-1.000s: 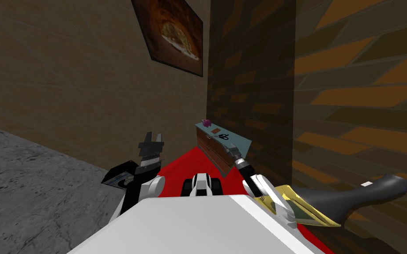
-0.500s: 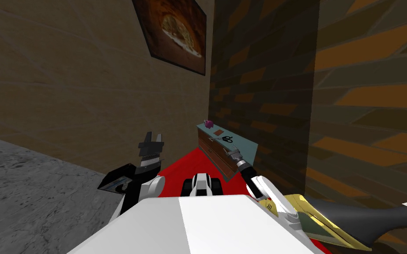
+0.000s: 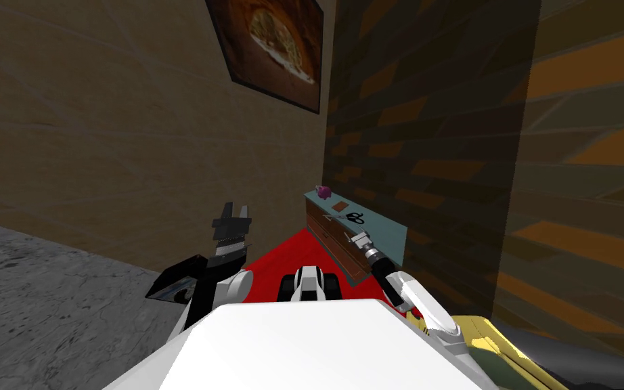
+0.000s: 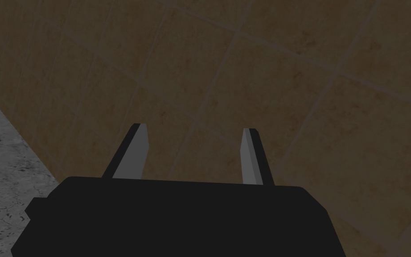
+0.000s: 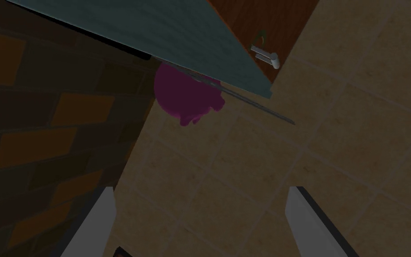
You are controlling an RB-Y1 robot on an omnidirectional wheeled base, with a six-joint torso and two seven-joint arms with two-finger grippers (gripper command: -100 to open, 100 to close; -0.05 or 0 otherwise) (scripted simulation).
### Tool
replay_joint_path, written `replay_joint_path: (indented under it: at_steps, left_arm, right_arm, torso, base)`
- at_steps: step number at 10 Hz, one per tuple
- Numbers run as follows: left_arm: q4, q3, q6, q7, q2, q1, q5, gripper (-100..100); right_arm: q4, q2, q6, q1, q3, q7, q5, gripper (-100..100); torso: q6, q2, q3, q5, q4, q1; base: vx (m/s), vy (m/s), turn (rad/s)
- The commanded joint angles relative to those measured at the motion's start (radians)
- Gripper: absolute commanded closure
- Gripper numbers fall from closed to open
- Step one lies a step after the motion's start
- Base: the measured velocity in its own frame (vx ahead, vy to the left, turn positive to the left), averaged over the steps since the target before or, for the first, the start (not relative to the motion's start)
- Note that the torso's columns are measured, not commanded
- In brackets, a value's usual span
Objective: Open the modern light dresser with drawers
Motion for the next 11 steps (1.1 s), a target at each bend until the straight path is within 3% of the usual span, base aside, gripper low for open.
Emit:
replay_joint_path:
  at_steps: [1,3,11]
  left_arm:
    - [0.0,0.0,0.0,0.0,0.0,0.0,0.0,0]
    - [0.0,0.0,0.0,0.0,0.0,0.0,0.0,0]
    - [0.0,0.0,0.0,0.0,0.0,0.0,0.0,0]
  right_arm:
    - [0.027,-0.03,0.013,0.0,-0.001,0.032,0.059,-100]
    - [0.072,-0.074,0.03,0.002,-0.001,0.09,0.127,-100]
    - [0.172,-0.178,0.05,0.005,0.001,0.224,0.331,-100]
  torso:
    - [0.0,-0.001,0.0,0.0,0.0,0.0]
    - [0.0,-0.001,-0.001,0.0,0.0,0.001]
    - [0.0,-0.001,-0.001,0.0,0.0,-0.001]
  base:
    - [0.076,0.04,0.031]
    - [0.098,0.07,0.09]
    - [0.056,0.062,0.079]
